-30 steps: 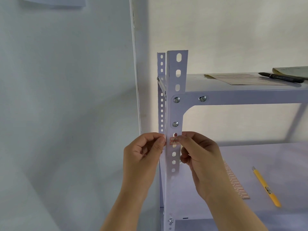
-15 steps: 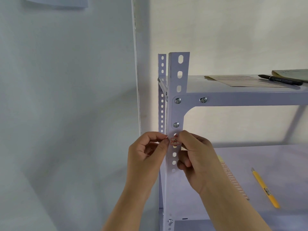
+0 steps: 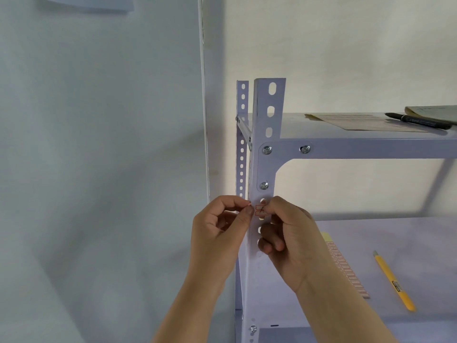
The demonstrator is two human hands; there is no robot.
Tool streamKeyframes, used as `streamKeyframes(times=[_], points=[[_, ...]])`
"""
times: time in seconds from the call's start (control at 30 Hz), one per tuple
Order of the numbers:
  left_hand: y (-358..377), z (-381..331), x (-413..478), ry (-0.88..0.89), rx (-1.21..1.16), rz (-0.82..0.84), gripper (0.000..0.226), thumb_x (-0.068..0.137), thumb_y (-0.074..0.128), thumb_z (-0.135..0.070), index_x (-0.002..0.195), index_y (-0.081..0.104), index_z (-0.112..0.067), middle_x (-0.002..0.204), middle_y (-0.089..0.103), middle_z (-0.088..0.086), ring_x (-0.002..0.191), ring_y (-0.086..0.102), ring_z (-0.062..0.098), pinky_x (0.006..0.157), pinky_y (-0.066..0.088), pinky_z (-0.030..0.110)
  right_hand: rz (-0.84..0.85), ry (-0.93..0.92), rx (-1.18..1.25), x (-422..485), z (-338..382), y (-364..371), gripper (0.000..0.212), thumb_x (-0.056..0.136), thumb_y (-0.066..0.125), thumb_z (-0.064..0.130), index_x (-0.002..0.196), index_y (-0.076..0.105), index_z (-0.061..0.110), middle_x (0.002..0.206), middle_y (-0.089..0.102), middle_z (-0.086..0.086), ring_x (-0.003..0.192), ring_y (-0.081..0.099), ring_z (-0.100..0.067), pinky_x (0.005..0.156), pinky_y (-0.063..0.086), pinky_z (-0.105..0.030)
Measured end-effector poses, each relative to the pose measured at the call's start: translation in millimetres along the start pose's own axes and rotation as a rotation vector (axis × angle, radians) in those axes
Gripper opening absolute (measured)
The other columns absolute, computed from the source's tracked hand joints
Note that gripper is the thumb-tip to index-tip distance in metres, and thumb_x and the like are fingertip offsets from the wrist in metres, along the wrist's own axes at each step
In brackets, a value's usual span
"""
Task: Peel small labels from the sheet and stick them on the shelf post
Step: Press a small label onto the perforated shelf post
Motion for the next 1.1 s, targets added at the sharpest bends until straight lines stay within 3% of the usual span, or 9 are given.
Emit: streamKeyframes(times=[0.13,0.3,0.53,0.67,0.8,1.0,1.1], points=[[-0.6,0.5,0.0,0.001,0.0,0.007,0.018,0.089,0.071,-0.006,0.083,0.074,-0.022,0.081,0.075,0.009,0.071,0.065,0.023,0.072,0.054,0.036,-0.012,0.005,0.017,-0.8,-0.9,1.4,0.032,0.083,0.049,-0.001,0.056,0.052,0.015,0.055,0.038,-0.003,0.034,0.022,-0.012,0.038,0.026,-0.023],[-1.1,0.2,0.3,0.003,0.023,0.001,0.019,0.089,0.072,-0.006,0.082,0.074,-0.024,0.08,0.075,0.007,0.069,0.066,0.016,0.068,0.055,0.026,-0.01,0.003,0.018,-0.5,-1.5,0.9,0.033,0.083,0.049,0.0,0.055,0.053,0.015,0.057,0.039,-0.003,0.034,0.022,-0.012,0.039,0.026,-0.023],[-0.7,-0.8,-0.5,0.001,0.017,0.0,0.017,0.089,0.072,-0.007,0.082,0.074,-0.023,0.08,0.074,0.007,0.068,0.063,0.018,0.066,0.053,0.028,-0.022,-0.022,-0.04,2.0,-1.2,2.1,0.014,0.085,0.048,0.0,0.082,0.056,0.011,0.065,0.03,-0.01,0.033,0.021,-0.011,0.039,0.025,-0.022],[-0.5,-1.0,-0.5,0.001,0.016,-0.001,0.018,0.089,0.072,-0.007,0.082,0.074,-0.024,0.08,0.075,0.007,0.069,0.064,0.02,0.068,0.054,0.031,-0.019,-0.03,-0.063,2.3,0.5,3.1,0.017,0.085,0.046,0.0,0.073,0.052,0.01,0.064,0.027,-0.01,0.034,0.02,-0.011,0.041,0.023,-0.023],[0.0,-0.3,-0.4,0.0,0.018,-0.009,0.017,0.089,0.072,-0.007,0.082,0.074,-0.022,0.081,0.075,0.008,0.07,0.066,0.032,0.068,0.054,0.033,-0.015,-0.019,-0.075,1.0,0.8,1.5,0.024,0.085,0.047,-0.001,0.065,0.049,0.011,0.057,0.03,-0.006,0.035,0.02,-0.013,0.041,0.024,-0.025],[-0.2,-0.6,-0.2,-0.009,0.022,-0.001,0.018,0.089,0.072,-0.007,0.082,0.074,-0.023,0.08,0.075,0.009,0.068,0.064,0.018,0.067,0.053,0.028,-0.005,0.002,-0.022,-1.2,-1.3,-0.2,0.03,0.085,0.049,0.002,0.058,0.05,0.016,0.057,0.034,-0.005,0.034,0.021,-0.012,0.039,0.027,-0.026],[-0.6,-0.8,-0.2,-0.01,0.019,0.0,0.017,0.089,0.072,-0.008,0.081,0.074,-0.023,0.078,0.074,0.008,0.067,0.062,0.016,0.065,0.052,0.025,-0.005,-0.012,-0.036,-0.8,-0.9,0.9,0.021,0.085,0.049,0.003,0.067,0.053,0.013,0.06,0.033,-0.007,0.035,0.021,-0.013,0.04,0.027,-0.025]])
Point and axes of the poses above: each hand's wrist, its own x-axis towards the middle knuckle, its own y-axis out of the palm, z = x × y, the point moved 3 cm from there along x, towards the middle knuckle
